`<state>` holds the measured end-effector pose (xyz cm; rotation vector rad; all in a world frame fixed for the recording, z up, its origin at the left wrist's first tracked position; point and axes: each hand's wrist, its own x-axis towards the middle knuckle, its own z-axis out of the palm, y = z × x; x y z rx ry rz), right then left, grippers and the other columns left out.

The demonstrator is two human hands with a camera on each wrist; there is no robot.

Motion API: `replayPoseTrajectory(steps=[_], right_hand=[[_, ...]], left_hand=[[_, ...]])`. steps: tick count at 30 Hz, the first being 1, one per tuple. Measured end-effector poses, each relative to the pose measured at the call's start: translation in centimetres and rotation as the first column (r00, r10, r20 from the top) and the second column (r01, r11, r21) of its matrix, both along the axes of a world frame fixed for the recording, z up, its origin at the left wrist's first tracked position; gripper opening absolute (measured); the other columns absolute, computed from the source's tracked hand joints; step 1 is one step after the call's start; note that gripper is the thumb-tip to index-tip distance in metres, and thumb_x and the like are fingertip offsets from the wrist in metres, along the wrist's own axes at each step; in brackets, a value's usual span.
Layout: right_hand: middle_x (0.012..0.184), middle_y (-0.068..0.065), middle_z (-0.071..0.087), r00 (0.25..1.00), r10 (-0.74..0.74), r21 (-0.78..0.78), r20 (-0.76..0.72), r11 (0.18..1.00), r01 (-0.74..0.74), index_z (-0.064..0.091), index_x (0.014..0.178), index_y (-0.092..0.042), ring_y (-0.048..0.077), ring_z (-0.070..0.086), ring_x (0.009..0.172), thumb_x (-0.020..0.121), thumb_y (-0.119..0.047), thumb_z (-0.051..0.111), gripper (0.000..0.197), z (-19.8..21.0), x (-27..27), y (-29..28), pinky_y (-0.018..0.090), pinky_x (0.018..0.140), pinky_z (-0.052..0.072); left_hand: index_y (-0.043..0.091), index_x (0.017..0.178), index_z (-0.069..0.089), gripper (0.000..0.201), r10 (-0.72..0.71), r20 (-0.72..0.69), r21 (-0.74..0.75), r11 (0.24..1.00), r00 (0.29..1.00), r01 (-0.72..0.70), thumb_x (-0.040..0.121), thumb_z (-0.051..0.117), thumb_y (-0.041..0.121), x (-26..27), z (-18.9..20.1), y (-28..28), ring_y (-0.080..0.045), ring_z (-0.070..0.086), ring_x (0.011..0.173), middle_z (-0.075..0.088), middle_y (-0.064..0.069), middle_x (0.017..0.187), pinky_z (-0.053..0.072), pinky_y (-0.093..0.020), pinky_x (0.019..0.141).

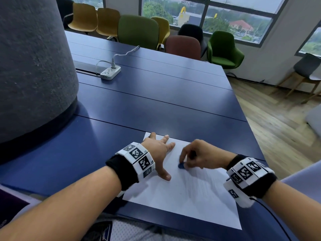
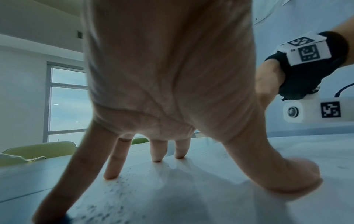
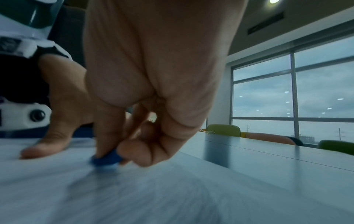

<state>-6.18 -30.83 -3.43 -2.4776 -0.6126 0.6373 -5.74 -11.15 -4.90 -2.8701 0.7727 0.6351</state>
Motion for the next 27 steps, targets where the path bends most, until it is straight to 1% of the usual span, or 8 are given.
replayPoseTrajectory(steps=[3, 7, 9, 12, 17, 21, 25, 27], right_hand=[[0.059, -0.006, 0.06, 0.982, -0.115, 0.062, 0.15, 0.992, 0.107, 0.072, 0.087, -0.016, 0.003, 0.05, 0.047, 0.081, -0.015, 0.072, 0.006, -0.6, 0.7, 0.2, 0.014, 0.051, 0.039], [0.055, -0.008, 0.06, 0.998, 0.007, 0.054, -0.056, 0.999, -0.004, 0.073, 0.086, -0.015, 0.011, 0.05, 0.048, 0.08, -0.01, 0.071, 0.008, -0.2, 0.1, 0.1, 0.024, 0.051, 0.045], [0.058, -0.005, 0.062, 0.999, -0.005, 0.032, -0.038, 0.999, 0.006, 0.074, 0.087, -0.016, 0.012, 0.051, 0.048, 0.08, -0.012, 0.071, 0.008, -0.1, 0.6, 0.1, 0.026, 0.05, 0.047], [0.057, -0.004, 0.06, 0.989, -0.127, 0.077, 0.08, 0.99, 0.121, 0.073, 0.086, -0.016, 0.006, 0.048, 0.045, 0.081, -0.012, 0.071, 0.007, -0.4, 1.1, 0.2, 0.025, 0.049, 0.046], [0.059, -0.006, 0.063, 0.995, 0.029, 0.018, -0.093, 0.999, -0.028, 0.074, 0.085, -0.016, 0.012, 0.051, 0.05, 0.08, -0.013, 0.072, 0.006, 0.1, 0.0, 0.2, 0.026, 0.05, 0.046], [0.057, -0.006, 0.06, 0.985, -0.15, 0.066, 0.083, 0.987, 0.145, 0.072, 0.084, -0.016, 0.005, 0.048, 0.044, 0.081, -0.015, 0.071, 0.003, -0.4, 0.9, -0.1, 0.023, 0.049, 0.044], [0.057, -0.007, 0.062, 0.994, -0.017, 0.027, -0.108, 0.999, 0.02, 0.072, 0.085, -0.013, 0.011, 0.051, 0.05, 0.08, -0.011, 0.072, 0.005, 0.1, 0.1, -0.3, 0.027, 0.052, 0.048], [0.057, -0.008, 0.061, 0.994, 0.004, -0.029, -0.109, 1.0, -0.007, 0.073, 0.085, -0.016, 0.009, 0.051, 0.05, 0.079, -0.012, 0.073, 0.007, 0.4, 0.3, -0.2, 0.026, 0.053, 0.047]], left_hand=[[0.033, 0.157, 0.006, 0.121, 0.003, -0.002, -0.002, 1.0, 1.0, -0.003, 0.065, 0.074, 0.072, 0.0, 0.0, 0.0, -0.04, 0.014, 0.142, 0.0, 0.003, 0.165, 0.034, -0.042, 0.107], [0.033, 0.157, 0.004, 0.122, 0.004, -0.011, 0.006, 1.0, 1.0, -0.004, 0.065, 0.074, 0.072, 0.0, 0.0, 0.0, -0.039, 0.015, 0.142, -0.001, 0.003, 0.165, 0.035, -0.041, 0.107], [0.033, 0.157, 0.004, 0.122, 0.003, -0.007, 0.009, 1.0, 1.0, -0.003, 0.065, 0.073, 0.073, 0.0, 0.0, 0.0, -0.039, 0.014, 0.142, -0.002, 0.003, 0.165, 0.035, -0.042, 0.107], [0.033, 0.157, 0.005, 0.121, 0.0, 0.001, 0.006, 1.0, 1.0, 0.0, 0.065, 0.073, 0.073, 0.0, -0.1, 0.0, -0.04, 0.013, 0.143, -0.001, 0.003, 0.165, 0.034, -0.042, 0.107], [0.032, 0.157, 0.005, 0.122, 0.0, -0.001, 0.005, 1.0, 1.0, 0.0, 0.065, 0.074, 0.073, -0.1, 0.0, 0.0, -0.039, 0.016, 0.141, 0.0, 0.002, 0.165, 0.034, -0.041, 0.107], [0.033, 0.157, 0.004, 0.122, -0.001, -0.001, 0.007, 1.0, 1.0, 0.001, 0.065, 0.073, 0.073, 0.0, -0.1, 0.0, -0.04, 0.013, 0.143, -0.001, 0.003, 0.165, 0.034, -0.044, 0.108], [0.035, 0.157, 0.002, 0.122, 0.003, -0.007, 0.012, 1.0, 1.0, -0.003, 0.065, 0.073, 0.073, 0.0, 0.0, -0.1, -0.041, 0.012, 0.144, 0.0, 0.001, 0.166, 0.033, -0.044, 0.109], [0.036, 0.157, 0.001, 0.122, 0.005, -0.018, 0.013, 1.0, 1.0, -0.004, 0.065, 0.074, 0.073, 0.1, 0.0, -0.1, -0.042, 0.01, 0.145, -0.002, 0.001, 0.166, 0.031, -0.045, 0.11]])
